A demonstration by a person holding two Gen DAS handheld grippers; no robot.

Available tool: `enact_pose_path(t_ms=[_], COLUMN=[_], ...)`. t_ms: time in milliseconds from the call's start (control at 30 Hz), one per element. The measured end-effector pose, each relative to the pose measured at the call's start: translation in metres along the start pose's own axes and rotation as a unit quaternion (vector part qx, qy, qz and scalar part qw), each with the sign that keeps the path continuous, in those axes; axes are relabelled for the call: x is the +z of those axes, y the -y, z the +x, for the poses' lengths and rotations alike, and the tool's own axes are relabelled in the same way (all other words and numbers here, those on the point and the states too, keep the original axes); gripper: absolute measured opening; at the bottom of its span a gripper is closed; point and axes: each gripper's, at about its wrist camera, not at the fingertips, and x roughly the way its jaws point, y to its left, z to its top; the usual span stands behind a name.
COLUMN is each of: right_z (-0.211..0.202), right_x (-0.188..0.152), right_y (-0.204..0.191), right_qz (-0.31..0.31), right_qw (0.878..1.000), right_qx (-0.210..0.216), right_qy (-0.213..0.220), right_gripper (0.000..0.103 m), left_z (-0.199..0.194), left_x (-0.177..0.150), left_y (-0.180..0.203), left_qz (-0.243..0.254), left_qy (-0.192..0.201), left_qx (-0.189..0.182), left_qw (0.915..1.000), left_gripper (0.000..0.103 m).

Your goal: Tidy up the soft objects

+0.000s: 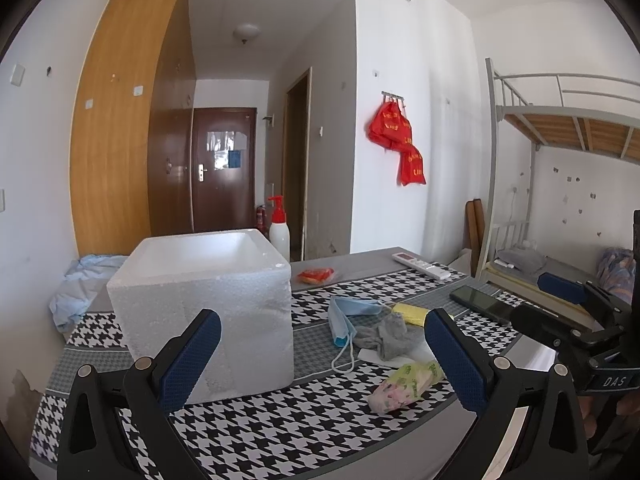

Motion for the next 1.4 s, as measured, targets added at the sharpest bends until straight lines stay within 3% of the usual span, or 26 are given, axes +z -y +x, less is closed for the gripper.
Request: enact_pose_path(t_ms=[567, 800, 1167, 1400], right_z=[0.019, 0.036, 0.056, 0.066], right_x=[-0.002, -0.006, -0.008, -0.01], right_y=[0.017, 0.027, 0.041, 0.049], right_qz=[0.005, 0.01, 0.014, 0.013], right_qw=[0.999, 0.999, 0.997, 0.996], right_qx=[-0.024, -0.026, -0.044, -0.056], right_qy=[-0.021, -0.044, -0.06, -0.075], right_gripper=[0.101, 0.101, 0.101, 0.101], left_z=[0.021, 0.036, 0.061, 0.078], left_x=[-0.001, -0.008, -0.021, -0.025], left_y=[0.003, 0.009, 0.024, 0.038], left_qz=[0.002, 0.014, 0.05, 0.079], left_qy=[-0.024, -0.045, -0.088, -0.131], left_qx=[-0.008, -0.035, -0.076, -0.107], left_qw=[0.9997, 0.9983, 0.9919, 0.9824], left_gripper=[0.102, 0.102, 0.102, 0.102])
